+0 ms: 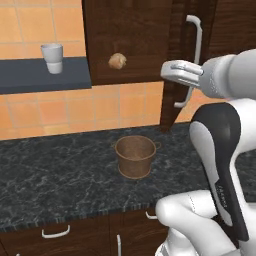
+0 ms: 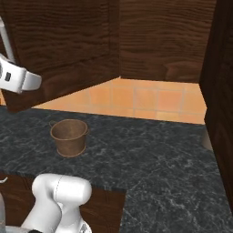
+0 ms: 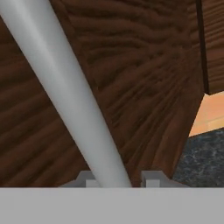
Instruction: Open the cabinet, pick up the bread from the cabinet and place it in the basket. Then move the basket to the dining counter.
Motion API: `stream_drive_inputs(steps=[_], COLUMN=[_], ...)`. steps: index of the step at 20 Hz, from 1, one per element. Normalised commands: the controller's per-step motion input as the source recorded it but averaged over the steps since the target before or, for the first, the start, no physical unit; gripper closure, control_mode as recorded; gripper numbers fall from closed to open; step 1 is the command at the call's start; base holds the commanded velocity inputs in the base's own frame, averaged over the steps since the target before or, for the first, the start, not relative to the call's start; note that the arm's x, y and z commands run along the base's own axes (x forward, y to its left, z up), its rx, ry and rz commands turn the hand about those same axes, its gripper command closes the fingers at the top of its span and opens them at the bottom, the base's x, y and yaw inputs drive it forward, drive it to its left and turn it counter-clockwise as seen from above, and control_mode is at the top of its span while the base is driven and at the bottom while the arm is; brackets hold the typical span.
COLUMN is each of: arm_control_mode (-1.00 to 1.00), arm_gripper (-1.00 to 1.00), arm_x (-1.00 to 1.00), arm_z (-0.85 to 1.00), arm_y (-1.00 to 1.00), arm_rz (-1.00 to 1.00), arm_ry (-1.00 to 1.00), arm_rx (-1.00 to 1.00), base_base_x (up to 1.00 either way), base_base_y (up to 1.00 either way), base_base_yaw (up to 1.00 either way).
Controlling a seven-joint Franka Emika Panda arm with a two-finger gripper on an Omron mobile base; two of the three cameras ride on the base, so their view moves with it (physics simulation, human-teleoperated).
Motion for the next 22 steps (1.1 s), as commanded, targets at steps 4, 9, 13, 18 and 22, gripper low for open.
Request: stream_drive_inputs(steps=[4,9,13,18,22], arm_control_mode=[-1.0,-1.0,-1.0,-1.0,-1.0], arm_gripper=[-1.0,-1.0,-1.0,-1.0,-1.0], arm_x=[-1.0,-0.96,-0.36,-0.48,-0.62], arm_z=[0.0,0.0,0.0,-0.03,-0.39], arm_y=[0.34,0.59,-0.21,-0.14,0.75], arm_rz=[0.0,-0.03,0.09,0.28,0.09], arm_ry=[0.12,0.19,0.3,0.1,0.03], arm_rx=[0.02,0.01,0.02,0.03,0.01], base_base_x=[0.0,0.0,0.0,0.0,0.0], base_base_y=[0.0,0.0,0.0,0.0,0.0], base_base_yaw=[0.0,0.0,0.0,0.0,0.0])
